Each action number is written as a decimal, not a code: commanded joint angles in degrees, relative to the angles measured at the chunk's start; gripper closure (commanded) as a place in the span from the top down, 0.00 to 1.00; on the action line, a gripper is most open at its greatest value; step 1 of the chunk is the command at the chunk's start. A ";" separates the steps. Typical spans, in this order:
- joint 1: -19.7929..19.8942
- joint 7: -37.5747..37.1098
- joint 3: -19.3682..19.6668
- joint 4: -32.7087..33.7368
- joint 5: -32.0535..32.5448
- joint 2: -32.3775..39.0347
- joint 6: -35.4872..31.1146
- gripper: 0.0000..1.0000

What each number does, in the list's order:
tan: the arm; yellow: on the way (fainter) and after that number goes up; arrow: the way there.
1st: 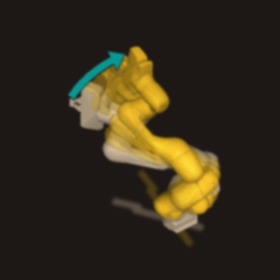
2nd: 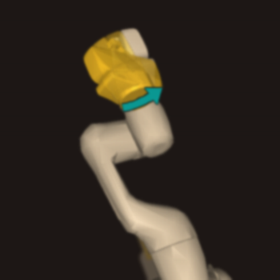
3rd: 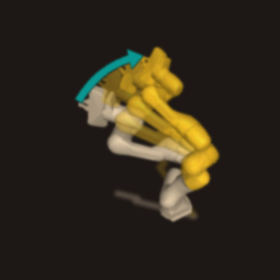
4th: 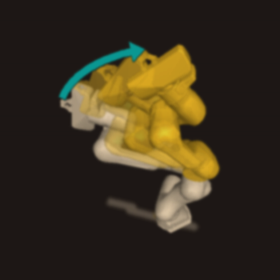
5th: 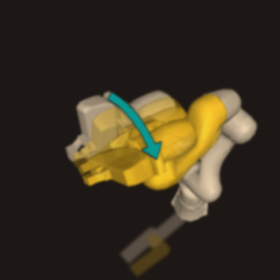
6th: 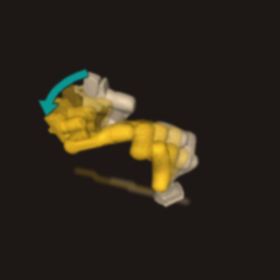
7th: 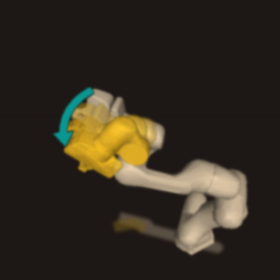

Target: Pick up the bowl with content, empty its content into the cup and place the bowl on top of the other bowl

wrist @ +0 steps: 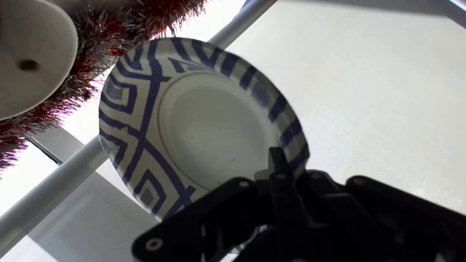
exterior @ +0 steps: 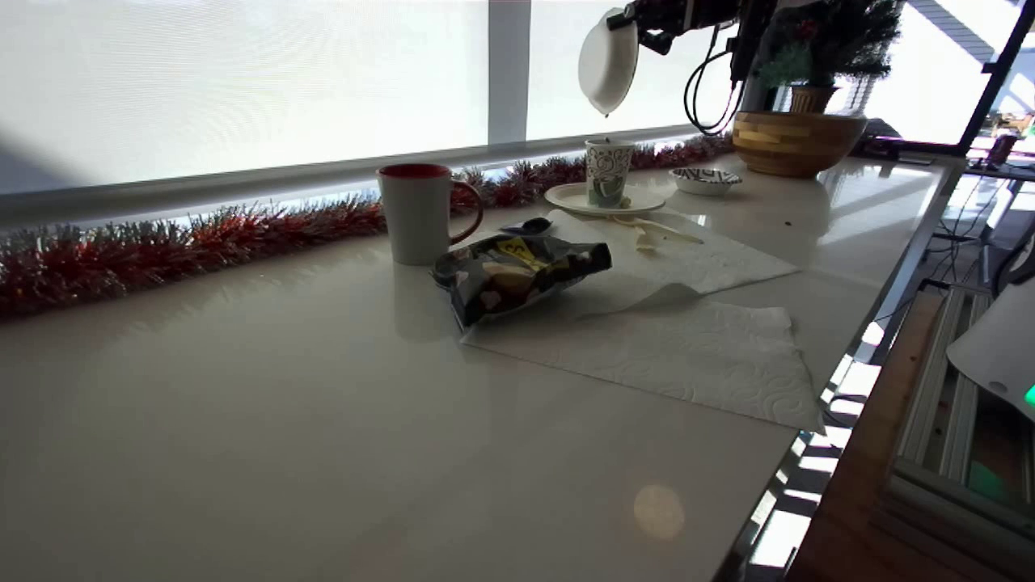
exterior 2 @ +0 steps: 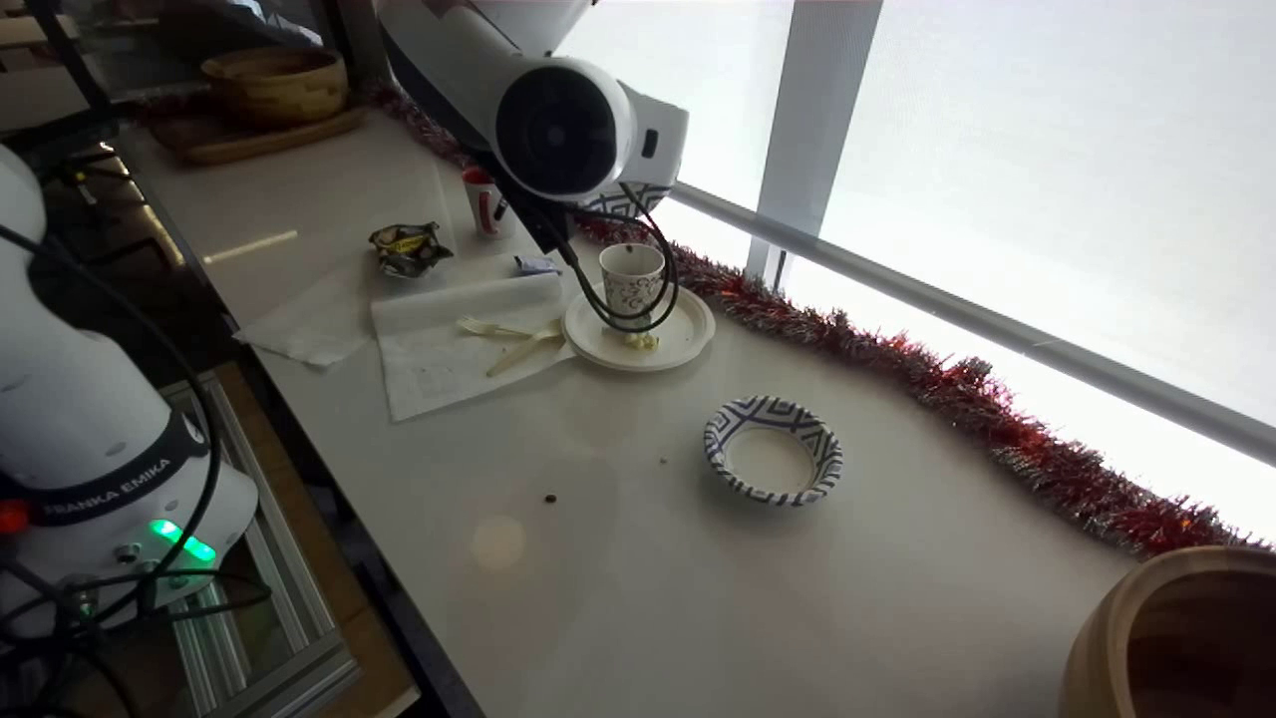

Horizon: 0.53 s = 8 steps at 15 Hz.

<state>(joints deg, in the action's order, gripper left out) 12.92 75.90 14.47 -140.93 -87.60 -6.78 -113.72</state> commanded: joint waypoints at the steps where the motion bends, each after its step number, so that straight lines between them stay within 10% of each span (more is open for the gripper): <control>1: 1.29 2.54 0.81 -0.73 -2.13 0.76 4.22 0.01; 8: 2.18 -0.96 0.85 -1.33 0.88 -2.14 3.57 0.01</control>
<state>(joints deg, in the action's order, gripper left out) 14.54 77.24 15.90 -140.94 -87.60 -5.27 -108.31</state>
